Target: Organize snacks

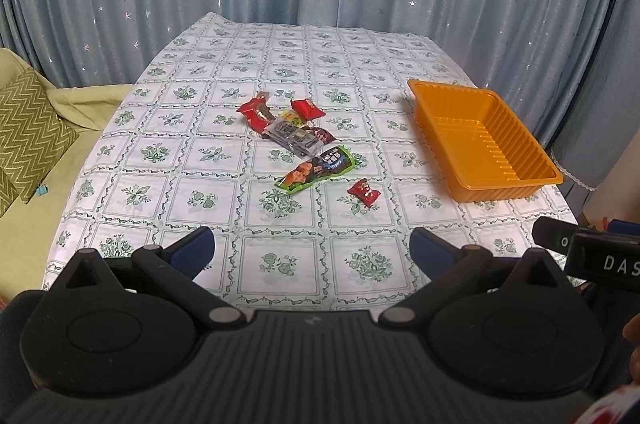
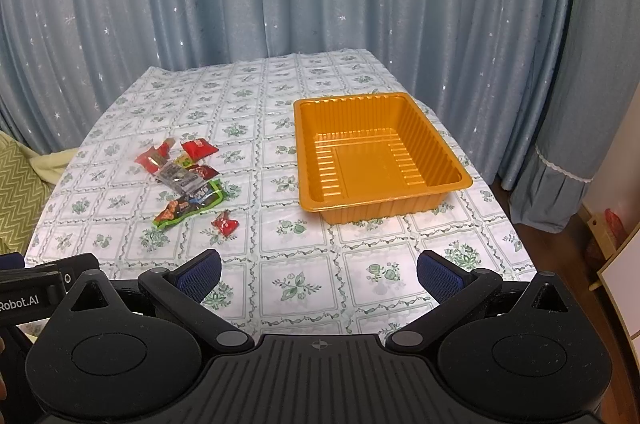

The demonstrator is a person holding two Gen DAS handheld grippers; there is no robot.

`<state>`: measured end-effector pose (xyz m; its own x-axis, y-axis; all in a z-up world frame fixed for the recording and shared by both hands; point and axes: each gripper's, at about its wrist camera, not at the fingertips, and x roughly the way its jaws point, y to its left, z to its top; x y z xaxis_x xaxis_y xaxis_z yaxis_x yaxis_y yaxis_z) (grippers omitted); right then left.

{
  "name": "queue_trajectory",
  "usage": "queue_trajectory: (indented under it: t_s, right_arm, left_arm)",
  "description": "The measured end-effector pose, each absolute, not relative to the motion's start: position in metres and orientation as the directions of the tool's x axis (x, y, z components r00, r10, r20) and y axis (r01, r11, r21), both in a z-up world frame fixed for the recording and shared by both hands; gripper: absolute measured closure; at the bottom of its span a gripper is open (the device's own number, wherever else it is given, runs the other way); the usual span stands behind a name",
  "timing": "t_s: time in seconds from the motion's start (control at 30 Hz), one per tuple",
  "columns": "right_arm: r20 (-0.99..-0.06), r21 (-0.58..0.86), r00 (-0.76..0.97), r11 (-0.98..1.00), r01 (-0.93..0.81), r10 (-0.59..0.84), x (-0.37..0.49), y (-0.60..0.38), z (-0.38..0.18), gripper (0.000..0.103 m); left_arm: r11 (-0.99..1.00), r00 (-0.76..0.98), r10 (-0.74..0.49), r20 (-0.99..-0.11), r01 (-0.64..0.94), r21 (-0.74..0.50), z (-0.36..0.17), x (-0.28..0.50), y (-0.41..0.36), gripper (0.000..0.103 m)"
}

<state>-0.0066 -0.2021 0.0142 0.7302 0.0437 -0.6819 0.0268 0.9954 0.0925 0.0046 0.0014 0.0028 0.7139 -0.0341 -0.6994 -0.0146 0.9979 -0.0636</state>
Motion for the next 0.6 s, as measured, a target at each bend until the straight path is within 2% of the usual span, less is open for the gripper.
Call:
queue_trajectory:
  t_s: [0.33,0.6]
  right_arm:
    - [-0.683,0.098,0.729,0.995,0.026,0.048,-0.006,-0.202,0.014,0.000]
    - [-0.662,0.148,0.742,0.989,-0.012,0.108,0.004,-0.200,0.009,0.000]
  left_arm:
    - [0.997,0.718,-0.041,-0.695,-0.015,-0.074,0.003,0.006,0.002,0.000]
    - [0.994,0.708,-0.060,-0.704,-0.024,-0.109,-0.008,0.018,0.027,0.000]
